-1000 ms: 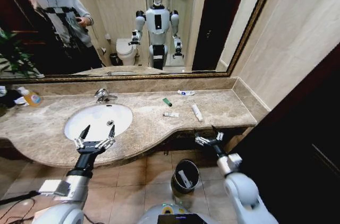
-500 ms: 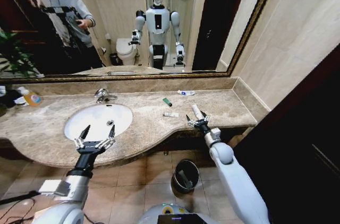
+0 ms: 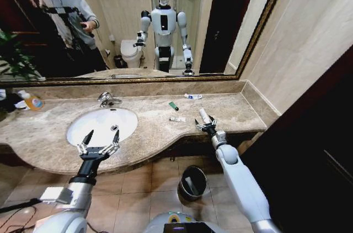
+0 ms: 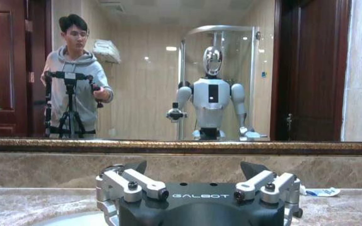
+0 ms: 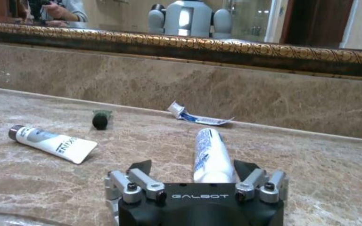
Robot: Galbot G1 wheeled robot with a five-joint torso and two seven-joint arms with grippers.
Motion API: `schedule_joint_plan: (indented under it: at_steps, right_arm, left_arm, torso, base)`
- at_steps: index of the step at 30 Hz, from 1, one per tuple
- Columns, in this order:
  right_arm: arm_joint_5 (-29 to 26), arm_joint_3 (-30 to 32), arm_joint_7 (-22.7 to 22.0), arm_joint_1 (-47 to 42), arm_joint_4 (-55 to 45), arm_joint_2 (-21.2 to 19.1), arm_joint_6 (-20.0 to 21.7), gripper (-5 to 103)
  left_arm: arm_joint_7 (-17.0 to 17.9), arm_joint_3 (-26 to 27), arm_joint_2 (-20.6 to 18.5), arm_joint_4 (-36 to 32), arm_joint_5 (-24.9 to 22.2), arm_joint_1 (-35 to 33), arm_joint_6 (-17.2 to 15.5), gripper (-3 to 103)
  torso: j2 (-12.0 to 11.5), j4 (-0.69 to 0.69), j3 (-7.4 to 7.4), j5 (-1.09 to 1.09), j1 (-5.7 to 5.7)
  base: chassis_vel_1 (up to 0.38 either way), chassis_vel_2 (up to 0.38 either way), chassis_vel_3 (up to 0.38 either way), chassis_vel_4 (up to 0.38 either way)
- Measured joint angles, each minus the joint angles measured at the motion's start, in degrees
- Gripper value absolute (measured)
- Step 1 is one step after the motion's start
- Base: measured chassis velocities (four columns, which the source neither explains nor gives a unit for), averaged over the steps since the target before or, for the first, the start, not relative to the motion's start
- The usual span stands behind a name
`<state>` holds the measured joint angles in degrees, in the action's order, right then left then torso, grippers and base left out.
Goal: Pick up the trash from the sink and place it in the trash bin.
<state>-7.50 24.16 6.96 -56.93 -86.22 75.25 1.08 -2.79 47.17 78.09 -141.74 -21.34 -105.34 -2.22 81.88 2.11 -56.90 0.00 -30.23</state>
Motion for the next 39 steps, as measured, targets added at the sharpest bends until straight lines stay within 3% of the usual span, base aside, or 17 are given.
schedule_joint_plan:
  at_steps: [2,4,8,22,25,39]
  right_arm:
    - [-0.01,0.09,-0.03,-0.01,0.00,-0.05,-0.01,81]
    - [-0.01,0.09,-0.04,-0.01,0.00,-0.07,-0.01,81]
    - [-0.21,0.05,-0.08,0.06,-0.01,-0.65,0.00,65]
    - [-0.92,0.22,-0.17,-0.34,-0.84,-0.80,-0.01,31]
    - [-1.02,0.29,-0.19,-0.46,-1.03,-0.94,-0.02,27]
    - [-2.60,1.15,-0.48,-2.13,-4.53,-2.61,-0.01,27]
  left_arm:
    - [0.00,0.00,0.00,0.00,0.00,0.00,0.00,100]
    - [0.00,0.00,0.00,0.00,0.00,0.00,0.00,100]
    - [0.00,0.00,0.00,0.00,0.00,0.00,0.00,100]
    - [0.00,0.00,0.00,0.00,0.00,0.00,0.00,100]
    - [0.00,0.00,0.00,0.00,0.00,0.00,0.00,100]
    - [0.00,0.00,0.00,0.00,0.00,0.00,0.00,100]
  torso:
    - [0.00,0.00,0.00,0.00,0.00]
    - [0.00,0.00,0.00,0.00,0.00]
    - [0.00,0.00,0.00,0.00,0.00]
    - [0.00,0.00,0.00,0.00,0.00]
    - [0.00,0.00,0.00,0.00,0.00]
    - [0.00,0.00,0.00,0.00,0.00]
  base:
    - [0.000,0.000,0.000,0.000]
    - [0.000,0.000,0.000,0.000]
    - [0.000,0.000,0.000,0.000]
    - [0.000,0.000,0.000,0.000]
    - [0.000,0.000,0.000,0.000]
    - [0.000,0.000,0.000,0.000]
